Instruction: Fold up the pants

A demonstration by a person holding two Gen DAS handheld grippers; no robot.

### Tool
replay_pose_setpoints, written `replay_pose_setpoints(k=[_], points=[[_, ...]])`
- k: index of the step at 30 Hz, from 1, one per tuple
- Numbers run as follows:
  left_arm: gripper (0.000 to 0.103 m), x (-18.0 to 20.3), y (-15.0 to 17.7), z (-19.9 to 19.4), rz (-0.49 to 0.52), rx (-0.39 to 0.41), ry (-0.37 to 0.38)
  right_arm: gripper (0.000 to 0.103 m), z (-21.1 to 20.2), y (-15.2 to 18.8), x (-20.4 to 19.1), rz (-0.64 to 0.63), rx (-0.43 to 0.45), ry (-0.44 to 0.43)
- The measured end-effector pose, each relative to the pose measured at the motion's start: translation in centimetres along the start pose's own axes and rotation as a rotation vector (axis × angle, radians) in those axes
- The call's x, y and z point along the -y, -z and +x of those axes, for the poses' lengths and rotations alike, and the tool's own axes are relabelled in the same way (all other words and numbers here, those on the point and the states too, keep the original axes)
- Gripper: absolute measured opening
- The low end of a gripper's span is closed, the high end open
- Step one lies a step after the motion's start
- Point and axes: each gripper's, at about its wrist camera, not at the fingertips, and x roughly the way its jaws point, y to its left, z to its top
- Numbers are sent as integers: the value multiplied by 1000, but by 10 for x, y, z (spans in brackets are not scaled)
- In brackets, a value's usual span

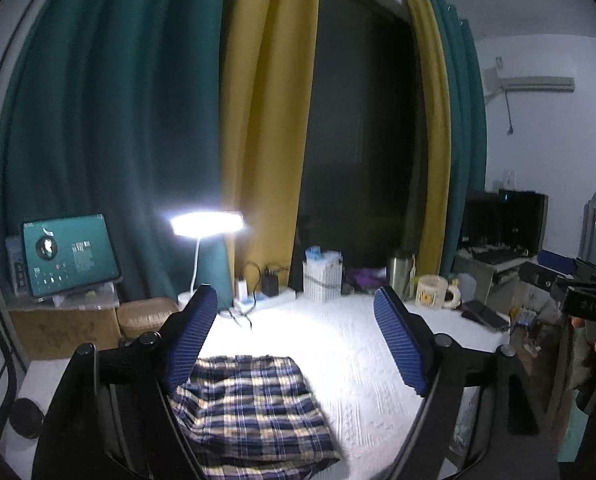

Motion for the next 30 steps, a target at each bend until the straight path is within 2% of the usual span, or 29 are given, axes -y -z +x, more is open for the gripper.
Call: replay_pose_setpoints(k=[1, 6, 7, 9, 12, 13, 17, 30], points=[[81, 1, -2, -3, -1, 10, -1, 96, -4, -2, 0, -2, 12, 2], [84, -1, -8, -18, -25, 63, -7, 99, -26, -11, -3, -11, 78, 32], [88, -2, -9, -20, -30, 72, -13, 103, -29, -13, -3, -9, 88, 45], [98, -2, -8, -23, -37, 82, -38, 103, -38, -15, -1, 4, 123, 70], [100, -7, -5, -22, -51, 74, -58, 103, -46, -14, -1, 4, 140, 186], [101, -8, -4, -20, -54, 66, -61, 103, -47, -14, -2, -2, 141, 201], [101, -6, 0, -15, -50, 44, -91, 103, -44, -13, 0, 12, 127, 181], [101, 2, 6, -12, -23, 21, -105, 103, -27, -4, -1, 1, 76, 164]])
